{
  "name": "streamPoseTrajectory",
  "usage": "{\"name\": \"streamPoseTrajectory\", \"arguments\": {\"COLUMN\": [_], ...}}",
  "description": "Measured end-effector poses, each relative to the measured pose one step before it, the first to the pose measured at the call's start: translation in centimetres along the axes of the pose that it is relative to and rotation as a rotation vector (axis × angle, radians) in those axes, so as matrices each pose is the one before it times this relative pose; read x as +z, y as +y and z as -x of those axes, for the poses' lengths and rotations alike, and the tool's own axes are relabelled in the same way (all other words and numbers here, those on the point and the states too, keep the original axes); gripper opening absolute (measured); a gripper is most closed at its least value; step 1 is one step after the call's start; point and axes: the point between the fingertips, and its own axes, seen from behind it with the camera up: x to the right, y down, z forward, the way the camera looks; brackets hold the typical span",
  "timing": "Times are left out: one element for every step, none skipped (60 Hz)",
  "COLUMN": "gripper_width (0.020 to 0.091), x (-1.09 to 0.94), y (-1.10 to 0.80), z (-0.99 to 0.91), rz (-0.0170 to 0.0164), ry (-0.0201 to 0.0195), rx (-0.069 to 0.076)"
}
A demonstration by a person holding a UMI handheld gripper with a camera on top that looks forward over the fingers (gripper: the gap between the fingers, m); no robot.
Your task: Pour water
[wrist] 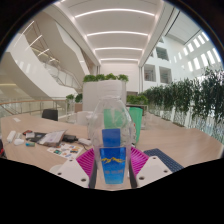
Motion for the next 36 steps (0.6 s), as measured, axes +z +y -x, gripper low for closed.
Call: {"name": "streamPoseTrajectory", "arguments": {"gripper_width": [0.0469, 0.0469, 0.0469, 0.047, 0.0471, 0.047, 0.047, 0.0469, 0.047, 0.0469, 0.0469, 0.047, 0.047, 0.047, 0.0471, 0.047, 0.0471, 0.0471, 0.0471, 0.0471, 0.0471, 0.0471, 0.0471, 0.047, 0.047, 0.0472, 0.0471, 0.0471, 0.047, 0.047, 0.0471, 0.047, 0.0471, 0.0477, 0.0491, 0.0501], "x": [-0.285, 0.175, 0.497, -0.387, 0.514, -0.061, -0.115, 1.247, -1.447, -0.136, -0.04, -0.05, -0.087, -0.134, -0.169, -0.133, -0.105, -0.134, 2.469, -1.119, -0.145, -0.109, -0.064, -0.043, -0.008, -0.118, -0.018, 1.078, -0.464, 0.184, -0.089, -0.016, -0.013, 0.123, -0.015, -0.032], "y": [0.393, 0.813, 1.25, 0.183, 0.974, 0.421, 0.42, 1.771, -0.128, 0.24, 0.33, 0.349, 0.273, 0.253, 0.273, 0.237, 0.24, 0.23, 0.458, 0.488, 0.372, 0.335, 0.35, 0.374, 0.429, 0.016, -0.149, -0.43, 0.421, 0.096, 0.082, 0.033, 0.034, -0.18, 0.016, 0.071], "z": [-0.66, -0.106, 0.478, -0.443, 0.633, 0.099, -0.076, 0.55, -0.627, -0.052, -0.031, -0.021, -0.115, -0.127, -0.171, -0.206, -0.197, -0.162, 0.586, -0.219, -0.038, -0.068, -0.066, -0.118, -0.137, 0.037, 0.12, 0.186, -0.126, -0.071, -0.022, -0.015, -0.015, 0.029, -0.021, -0.004], "rz": [0.01254, 0.01483, 0.01787, 0.0104, 0.0114, 0.00538, 0.0021, -0.00386, 0.00162, 0.00649, 0.007, 0.00781, 0.00669, 0.00633, 0.00595, 0.00471, 0.00517, 0.00482, 0.00669, 0.00015, 0.00848, 0.00619, 0.00843, 0.01068, 0.01138, -0.00534, -0.0105, 0.0014, -0.00565, -0.00135, 0.00201, 0.00136, 0.0021, 0.00025, 0.00145, 0.00414], "ry": [0.00059, -0.00298, -0.00673, -0.0114, -0.01317, -0.01388, -0.0102, -0.00428, -0.00149, -0.00061, -0.00149, -0.00111, 0.0, -0.00012, -0.00027, -0.00025, 0.00046, 0.00038, 0.00028, 0.00149, 0.00107, 0.00007, 0.0013, 0.00411, 0.00491, -0.00178, -0.00234, 0.00151, 0.00174, 0.00243, 0.00271, 0.00233, 0.0019, 0.00159, 0.00157, 0.00161], "rx": [-0.0069, -0.0061, -0.0019, 0.0125, 0.0117, 0.0154, 0.0125, 0.0092, 0.0029, -0.0019, -0.0029, -0.0023, 0.0001, 0.0025, 0.0031, 0.0039, 0.0052, 0.0056, 0.0057, 0.0058, 0.0036, 0.0057, 0.006, 0.0043, 0.0011, -0.0028, -0.0051, -0.0068, -0.0067, -0.0009, 0.0003, 0.0017, 0.0006, -0.0007, -0.0003, -0.0001]}}
